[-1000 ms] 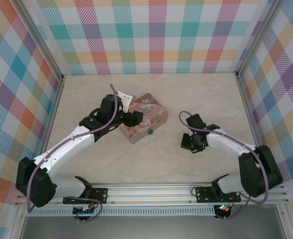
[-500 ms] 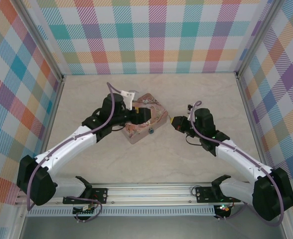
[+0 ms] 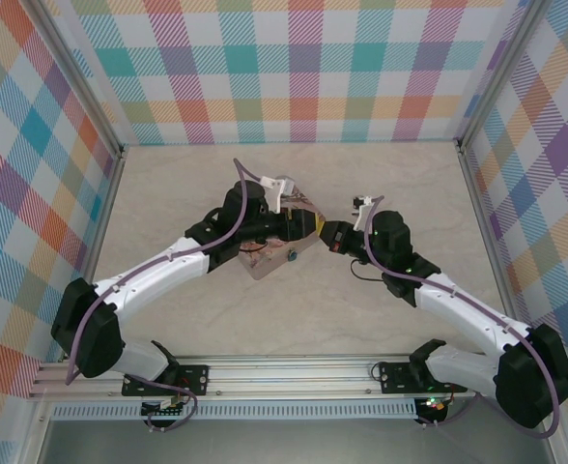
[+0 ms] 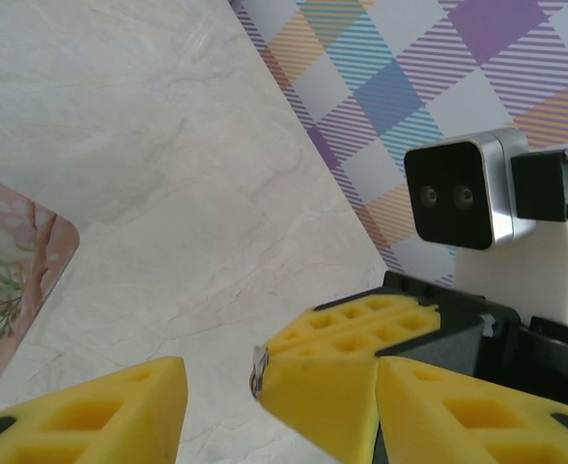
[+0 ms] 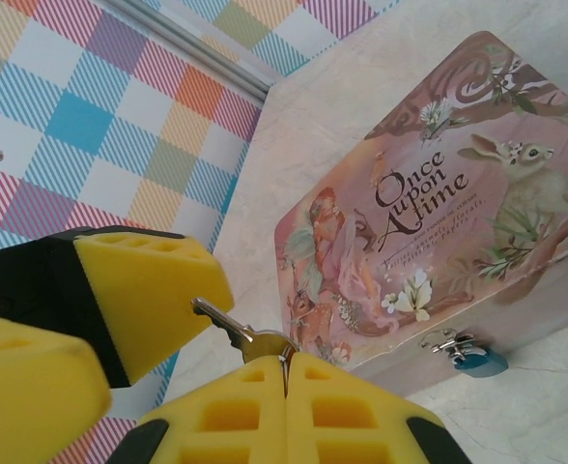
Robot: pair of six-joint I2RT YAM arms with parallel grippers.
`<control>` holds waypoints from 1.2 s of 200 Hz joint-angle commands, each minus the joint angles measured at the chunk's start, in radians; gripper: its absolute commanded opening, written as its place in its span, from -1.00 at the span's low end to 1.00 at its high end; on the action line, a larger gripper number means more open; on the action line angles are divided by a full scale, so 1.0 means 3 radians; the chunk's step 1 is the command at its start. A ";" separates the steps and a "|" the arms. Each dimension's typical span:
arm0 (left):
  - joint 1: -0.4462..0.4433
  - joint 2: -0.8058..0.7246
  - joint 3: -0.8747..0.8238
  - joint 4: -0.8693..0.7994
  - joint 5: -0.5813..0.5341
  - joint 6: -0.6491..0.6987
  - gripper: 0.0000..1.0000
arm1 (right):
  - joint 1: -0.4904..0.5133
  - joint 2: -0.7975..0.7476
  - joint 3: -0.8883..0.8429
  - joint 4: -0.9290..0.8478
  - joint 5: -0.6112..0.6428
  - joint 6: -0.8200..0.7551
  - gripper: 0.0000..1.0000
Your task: Unlock the padlock with the key
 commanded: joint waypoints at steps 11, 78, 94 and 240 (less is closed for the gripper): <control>-0.0039 0.0038 0.0121 0.0124 -0.0053 -0.0025 -0.01 | 0.0039 -0.0027 0.0123 0.0179 -0.0019 -0.0067 -1.00; -0.0051 0.0079 0.0151 0.0106 -0.0061 -0.0003 -0.42 | 0.0068 0.0044 0.0180 0.0199 -0.0131 -0.0059 -1.00; -0.0050 0.0076 0.0162 0.0083 -0.0069 0.0013 -0.51 | 0.0075 0.0062 0.0184 0.0237 -0.0149 -0.0048 -1.00; -0.0050 -0.0354 0.0405 -0.0441 -0.0169 0.0650 -1.00 | -0.0287 -0.0308 0.0114 0.0325 -0.1067 -0.0443 -0.19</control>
